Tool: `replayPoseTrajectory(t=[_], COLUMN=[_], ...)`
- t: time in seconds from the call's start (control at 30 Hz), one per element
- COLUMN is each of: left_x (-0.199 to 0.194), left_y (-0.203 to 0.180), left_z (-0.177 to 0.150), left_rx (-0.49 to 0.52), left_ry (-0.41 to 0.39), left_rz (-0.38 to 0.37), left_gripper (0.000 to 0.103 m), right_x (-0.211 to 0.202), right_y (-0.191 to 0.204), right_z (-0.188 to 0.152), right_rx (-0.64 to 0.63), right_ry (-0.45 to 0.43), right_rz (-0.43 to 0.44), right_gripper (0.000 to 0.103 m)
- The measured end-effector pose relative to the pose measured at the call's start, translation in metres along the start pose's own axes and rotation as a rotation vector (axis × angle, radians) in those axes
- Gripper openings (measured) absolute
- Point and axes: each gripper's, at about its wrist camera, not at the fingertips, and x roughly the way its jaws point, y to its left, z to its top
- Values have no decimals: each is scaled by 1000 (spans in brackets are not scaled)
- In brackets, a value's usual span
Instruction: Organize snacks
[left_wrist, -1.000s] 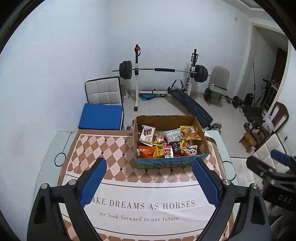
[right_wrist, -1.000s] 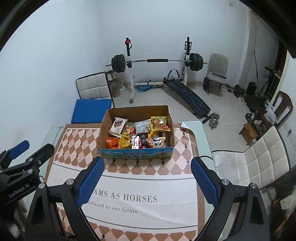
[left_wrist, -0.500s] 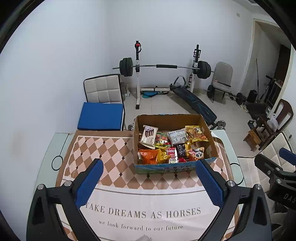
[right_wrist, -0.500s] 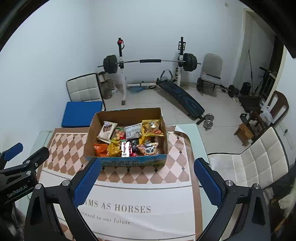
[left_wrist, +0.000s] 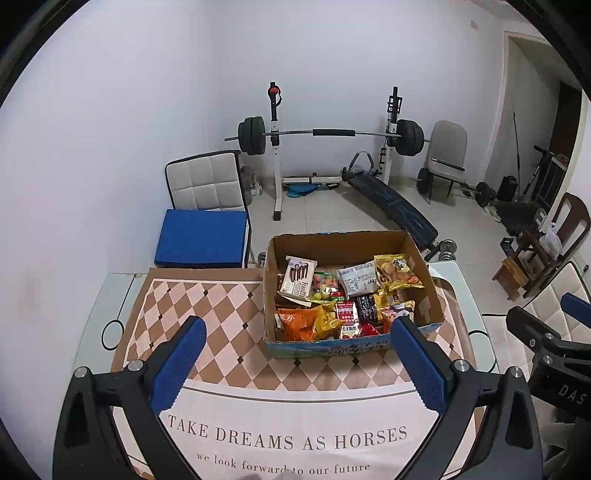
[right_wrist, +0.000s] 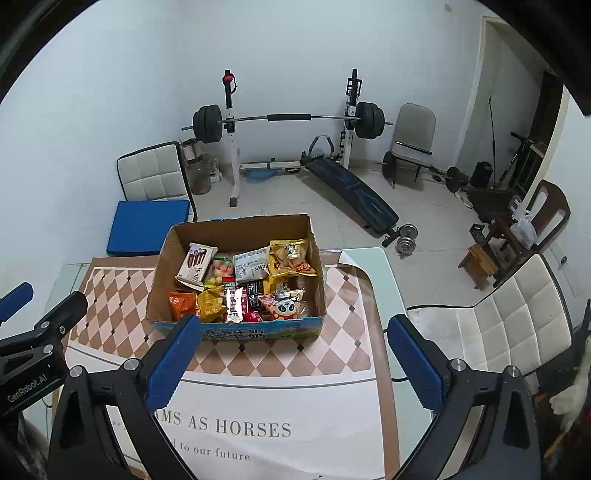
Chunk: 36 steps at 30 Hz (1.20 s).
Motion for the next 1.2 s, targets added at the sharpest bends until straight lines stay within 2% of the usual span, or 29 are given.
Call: replayPoseTrajectory(t=[0.9,1.2], left_x=[7,6], left_y=[0,-1], left_z=[-1,0], left_rx=[21,23], left_ry=[8,-3], left_rz=[-28,-14], left_gripper=[102,102], right_x=[2,0], right_y=[-5,-10], right_z=[1,2], right_rx=[10,24], right_ry=[-4,-7], right_rz=[-17,-24], right_gripper=[103,103])
